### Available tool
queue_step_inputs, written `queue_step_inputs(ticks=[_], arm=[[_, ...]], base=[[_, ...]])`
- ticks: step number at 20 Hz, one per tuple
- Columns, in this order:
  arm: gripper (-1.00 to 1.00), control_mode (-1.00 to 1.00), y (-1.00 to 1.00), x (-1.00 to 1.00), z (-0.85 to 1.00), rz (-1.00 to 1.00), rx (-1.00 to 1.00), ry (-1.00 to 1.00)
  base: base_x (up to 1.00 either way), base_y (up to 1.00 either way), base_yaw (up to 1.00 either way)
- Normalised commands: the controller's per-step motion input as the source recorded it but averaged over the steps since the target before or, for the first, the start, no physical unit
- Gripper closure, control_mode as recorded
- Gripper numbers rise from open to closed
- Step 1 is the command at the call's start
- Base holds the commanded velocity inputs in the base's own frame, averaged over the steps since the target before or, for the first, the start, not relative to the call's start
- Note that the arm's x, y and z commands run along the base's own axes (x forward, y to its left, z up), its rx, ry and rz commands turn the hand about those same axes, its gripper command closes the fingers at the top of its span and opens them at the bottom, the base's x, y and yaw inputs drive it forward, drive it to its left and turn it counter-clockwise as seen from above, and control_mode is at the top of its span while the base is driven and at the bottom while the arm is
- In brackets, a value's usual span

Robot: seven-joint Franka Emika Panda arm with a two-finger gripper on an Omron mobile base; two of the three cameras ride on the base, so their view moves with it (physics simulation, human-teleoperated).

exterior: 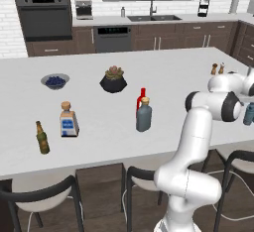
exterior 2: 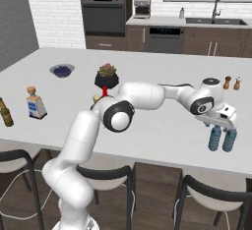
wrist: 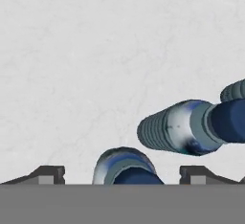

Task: Move the plastic bottles in the middle to the plastics group, and the glass bottles in the middle to the glass group.

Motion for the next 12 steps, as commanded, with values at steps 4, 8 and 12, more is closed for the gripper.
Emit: queue_step_inputs(ticks=[4,8,12], arm=[[-1.00,-1.00,0.00,-0.06,0.39,0.00,0.13,-0.01],[-1.00,-1.00,0.02,-0.30,0.60,0.00,0.07,-0.04],[-1.00,-1.00,0.33,-0.26,0.60,0.00,-0.01,-0.14]], base=[[0.00,0.00,0.00],[0.00,0.00,0.00],[0.00,0.00,0.00]])
